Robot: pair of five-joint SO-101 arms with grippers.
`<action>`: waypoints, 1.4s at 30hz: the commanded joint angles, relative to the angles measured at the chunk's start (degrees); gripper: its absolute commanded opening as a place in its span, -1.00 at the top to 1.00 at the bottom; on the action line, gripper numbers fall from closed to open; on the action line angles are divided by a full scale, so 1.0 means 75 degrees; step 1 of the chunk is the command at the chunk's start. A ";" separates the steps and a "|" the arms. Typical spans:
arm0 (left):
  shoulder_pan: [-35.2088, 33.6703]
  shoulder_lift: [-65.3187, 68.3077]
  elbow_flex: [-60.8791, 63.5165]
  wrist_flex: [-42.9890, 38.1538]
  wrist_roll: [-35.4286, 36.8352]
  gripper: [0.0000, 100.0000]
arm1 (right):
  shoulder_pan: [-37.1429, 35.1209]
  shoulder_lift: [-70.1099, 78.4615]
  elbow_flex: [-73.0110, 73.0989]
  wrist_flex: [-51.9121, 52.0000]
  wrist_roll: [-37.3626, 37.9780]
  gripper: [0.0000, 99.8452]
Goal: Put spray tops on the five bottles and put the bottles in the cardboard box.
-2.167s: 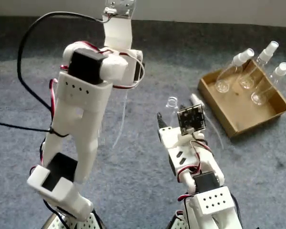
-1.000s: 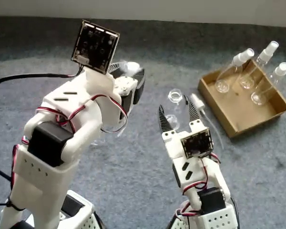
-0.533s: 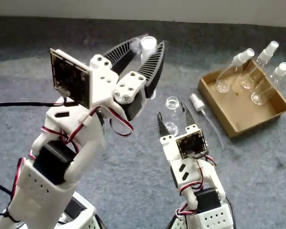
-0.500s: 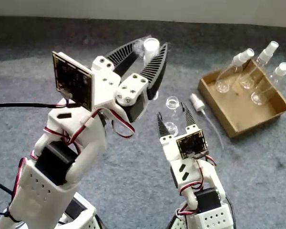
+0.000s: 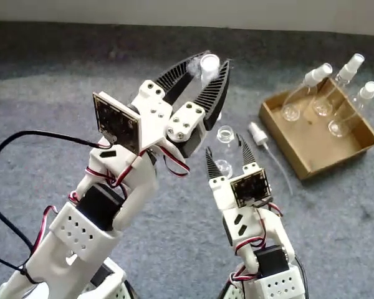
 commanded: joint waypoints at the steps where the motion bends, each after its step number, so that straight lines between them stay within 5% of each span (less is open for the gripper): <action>1: 0.0111 -0.0182 -0.0639 -0.0164 -0.0012 0.94 | -0.0041 -0.0147 0.0358 -0.0018 0.0047 0.82; 10: 0.0897 -0.0193 -0.0826 0.0316 -0.0012 0.99 | -0.0041 -0.0147 0.0358 -0.0018 0.0047 0.82; 28: 0.0557 -0.0826 -0.0615 0.1137 -0.0023 0.99 | -0.0041 -0.0147 0.0358 -0.0018 0.0047 0.82; 42: 0.0510 -0.0826 0.0428 -0.0211 -0.0023 0.99 | -0.0041 -0.0147 0.0358 -0.0018 0.0047 0.82</action>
